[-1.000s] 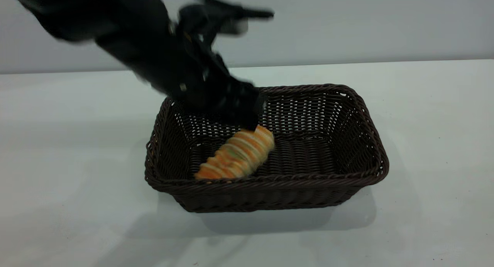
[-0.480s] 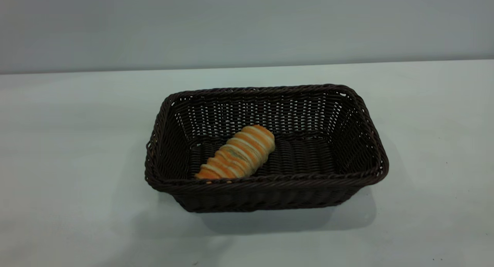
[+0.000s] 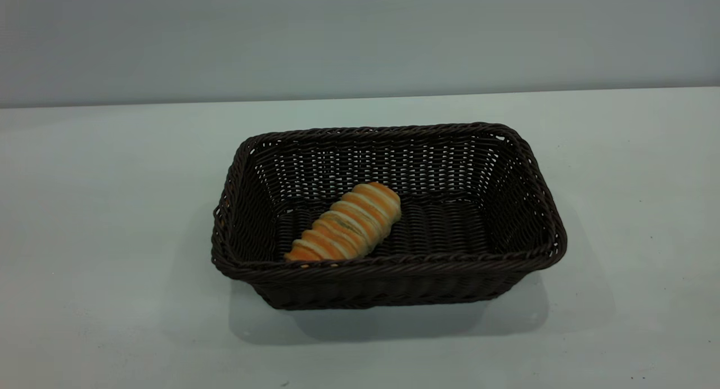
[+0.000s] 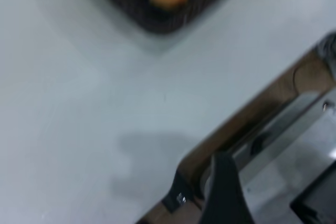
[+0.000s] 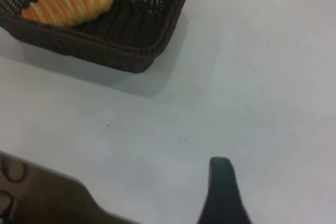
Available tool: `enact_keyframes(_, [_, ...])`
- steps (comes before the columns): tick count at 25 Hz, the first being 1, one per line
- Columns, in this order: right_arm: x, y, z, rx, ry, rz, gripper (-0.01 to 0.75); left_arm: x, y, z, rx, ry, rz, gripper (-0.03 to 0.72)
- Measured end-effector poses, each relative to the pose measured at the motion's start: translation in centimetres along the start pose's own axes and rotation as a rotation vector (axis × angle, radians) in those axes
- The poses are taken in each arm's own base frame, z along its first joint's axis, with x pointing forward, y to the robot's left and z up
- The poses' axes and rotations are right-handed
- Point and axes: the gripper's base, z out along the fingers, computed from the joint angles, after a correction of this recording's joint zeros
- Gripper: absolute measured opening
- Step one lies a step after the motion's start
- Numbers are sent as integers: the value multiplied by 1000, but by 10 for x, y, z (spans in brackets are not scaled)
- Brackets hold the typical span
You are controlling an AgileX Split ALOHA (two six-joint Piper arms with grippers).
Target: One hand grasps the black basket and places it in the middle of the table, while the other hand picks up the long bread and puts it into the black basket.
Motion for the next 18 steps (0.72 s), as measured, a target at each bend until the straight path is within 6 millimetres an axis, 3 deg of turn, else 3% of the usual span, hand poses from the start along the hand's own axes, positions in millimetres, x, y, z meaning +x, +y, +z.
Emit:
enact_keyframes(3, [0, 0, 0, 0, -1, 0, 560, 30, -2, 3, 0, -5, -1, 563])
enact_keyframes(10, [0, 0, 0, 0, -1, 0, 560, 107, 1, 45, -43, 60, -16, 563])
enact_keyframes(13, [0, 0, 0, 0, -1, 0, 560, 124, 2, 52, -70, 37, -44, 563])
enact_keyframes(18, [0, 0, 0, 0, -1, 0, 560, 134, 2, 46, -85, -56, -48, 563])
